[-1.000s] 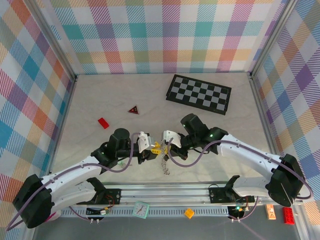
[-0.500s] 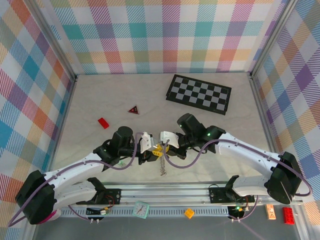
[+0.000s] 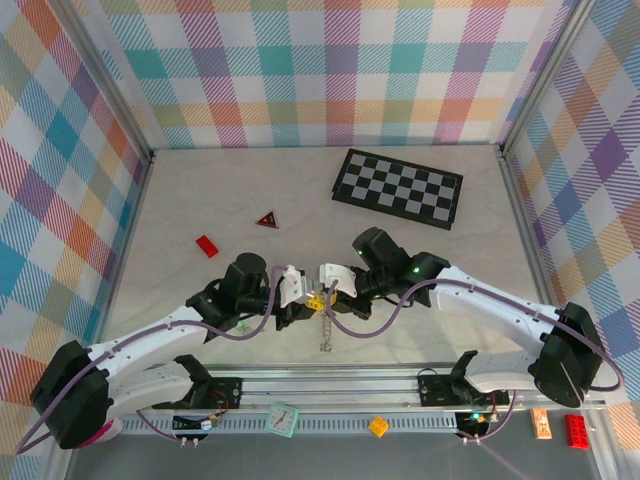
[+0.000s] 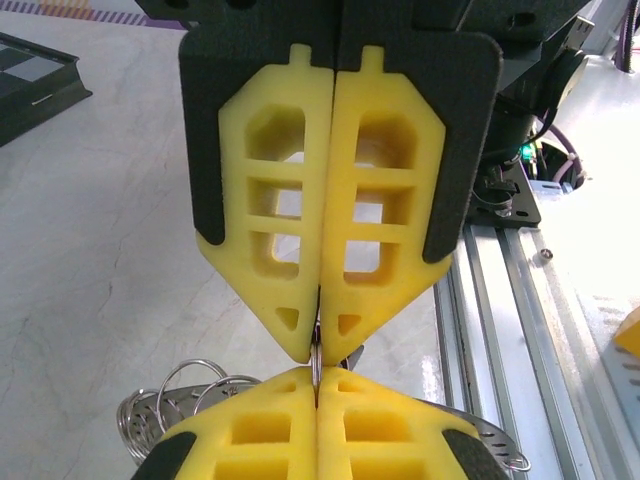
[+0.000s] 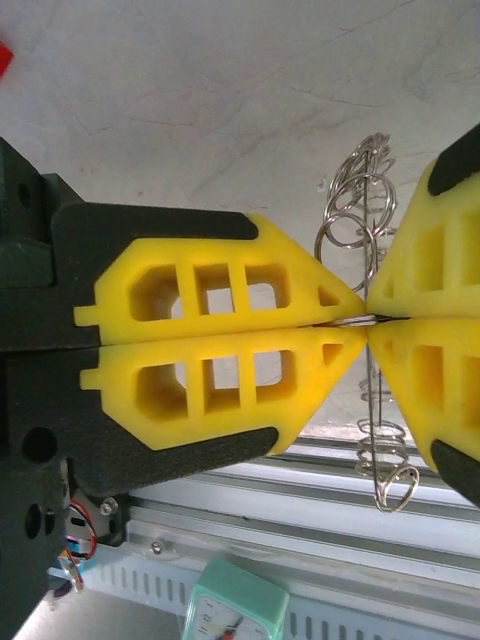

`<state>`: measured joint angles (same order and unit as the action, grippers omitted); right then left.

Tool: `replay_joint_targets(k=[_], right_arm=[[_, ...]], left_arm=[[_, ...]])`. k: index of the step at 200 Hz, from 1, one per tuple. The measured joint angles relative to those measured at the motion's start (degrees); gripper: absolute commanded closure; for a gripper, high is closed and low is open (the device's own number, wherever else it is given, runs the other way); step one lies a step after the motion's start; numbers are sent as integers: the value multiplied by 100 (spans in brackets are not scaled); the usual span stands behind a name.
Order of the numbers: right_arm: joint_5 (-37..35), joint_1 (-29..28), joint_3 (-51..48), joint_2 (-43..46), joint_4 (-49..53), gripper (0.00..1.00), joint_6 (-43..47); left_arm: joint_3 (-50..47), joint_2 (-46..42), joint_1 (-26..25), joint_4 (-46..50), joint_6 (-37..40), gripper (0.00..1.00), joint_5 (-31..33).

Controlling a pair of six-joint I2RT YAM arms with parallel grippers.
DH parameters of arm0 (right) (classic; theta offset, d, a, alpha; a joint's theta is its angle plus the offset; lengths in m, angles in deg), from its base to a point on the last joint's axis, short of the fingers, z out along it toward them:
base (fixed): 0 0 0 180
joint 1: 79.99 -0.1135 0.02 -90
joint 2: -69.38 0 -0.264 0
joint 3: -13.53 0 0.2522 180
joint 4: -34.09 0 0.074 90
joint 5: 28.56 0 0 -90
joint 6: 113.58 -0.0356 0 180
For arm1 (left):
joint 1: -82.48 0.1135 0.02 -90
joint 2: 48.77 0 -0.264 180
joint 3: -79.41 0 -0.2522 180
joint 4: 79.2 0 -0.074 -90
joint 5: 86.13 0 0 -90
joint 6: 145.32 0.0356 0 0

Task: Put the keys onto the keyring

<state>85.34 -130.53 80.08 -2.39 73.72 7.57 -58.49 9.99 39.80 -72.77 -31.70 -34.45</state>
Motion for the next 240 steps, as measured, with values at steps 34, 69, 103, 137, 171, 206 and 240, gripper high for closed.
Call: replay_joint_targets(k=[34,69,103,137,171,206,240], right_arm=[[350,306,-686,522,-844,67,-544],[671,568,-1252,850,-1576,63,-1097],[833,564,-1471,850,-1961,64,-1384],[944,564,-1484,787,-2271,67,-1497],[957,564,-1486,632,-2376,71,-1552],[892,564,-1486,603,-2371,78,-1547],[981,564,-1486,601,-2371,89,-1565]], left_arm=[[-136,-72,-2,-282,-96,100,-2],[-501,-120,0,-863,-387,100,-2],[-715,-136,-2,-1335,-608,100,0],[-839,-140,-2,-1727,-765,100,-2],[-870,-111,-2,-2013,-890,100,-4],[-920,-96,-2,-2210,-940,100,-7],[-946,-63,0,-2299,-953,100,-2]])
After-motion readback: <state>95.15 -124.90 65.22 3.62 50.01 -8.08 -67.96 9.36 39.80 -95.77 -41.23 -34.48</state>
